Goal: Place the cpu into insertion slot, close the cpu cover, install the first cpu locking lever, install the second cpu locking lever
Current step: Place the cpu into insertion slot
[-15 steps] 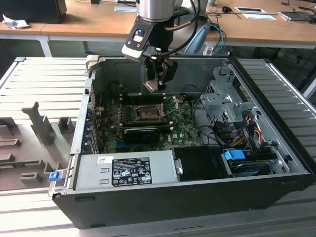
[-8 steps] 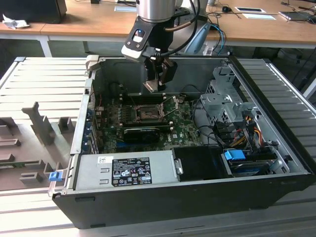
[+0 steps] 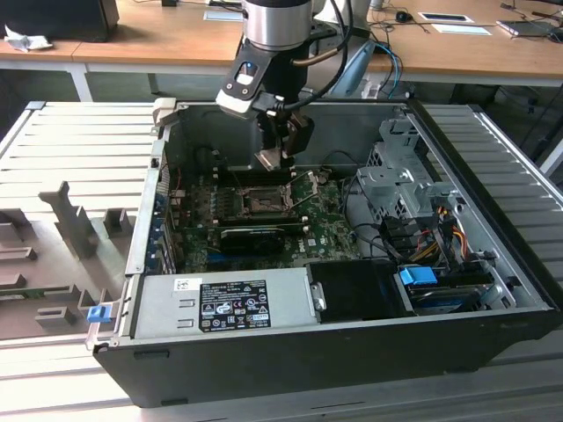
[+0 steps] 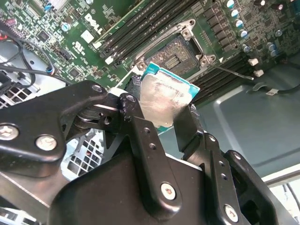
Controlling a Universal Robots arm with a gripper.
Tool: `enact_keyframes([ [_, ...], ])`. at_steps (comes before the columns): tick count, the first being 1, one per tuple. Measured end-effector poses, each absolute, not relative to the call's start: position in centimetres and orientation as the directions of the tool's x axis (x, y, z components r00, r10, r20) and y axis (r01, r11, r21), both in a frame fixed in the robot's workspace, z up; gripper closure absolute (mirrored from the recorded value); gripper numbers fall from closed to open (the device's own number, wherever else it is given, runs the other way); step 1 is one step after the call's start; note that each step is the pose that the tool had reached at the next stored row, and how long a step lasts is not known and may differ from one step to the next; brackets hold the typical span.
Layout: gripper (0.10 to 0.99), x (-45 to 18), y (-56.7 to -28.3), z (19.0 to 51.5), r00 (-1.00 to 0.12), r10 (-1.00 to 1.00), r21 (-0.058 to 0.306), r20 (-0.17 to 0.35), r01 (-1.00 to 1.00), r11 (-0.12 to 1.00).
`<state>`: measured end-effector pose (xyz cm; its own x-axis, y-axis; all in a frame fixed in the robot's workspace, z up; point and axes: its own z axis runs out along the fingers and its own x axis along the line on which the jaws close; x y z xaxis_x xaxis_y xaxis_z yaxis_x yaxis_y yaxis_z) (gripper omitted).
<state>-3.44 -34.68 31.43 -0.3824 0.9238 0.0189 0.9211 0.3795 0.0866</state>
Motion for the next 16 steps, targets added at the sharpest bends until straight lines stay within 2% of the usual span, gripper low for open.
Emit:
enact_keyframes([
  [8, 0.561, -3.43, -34.67, 31.24, -0.279, 0.96, 0.087, 0.019, 0.957, 0.276],
  [16, 0.561, -3.44, -34.68, 30.62, -0.27, 0.963, 0.087, 0.019, 0.96, 0.267],
])
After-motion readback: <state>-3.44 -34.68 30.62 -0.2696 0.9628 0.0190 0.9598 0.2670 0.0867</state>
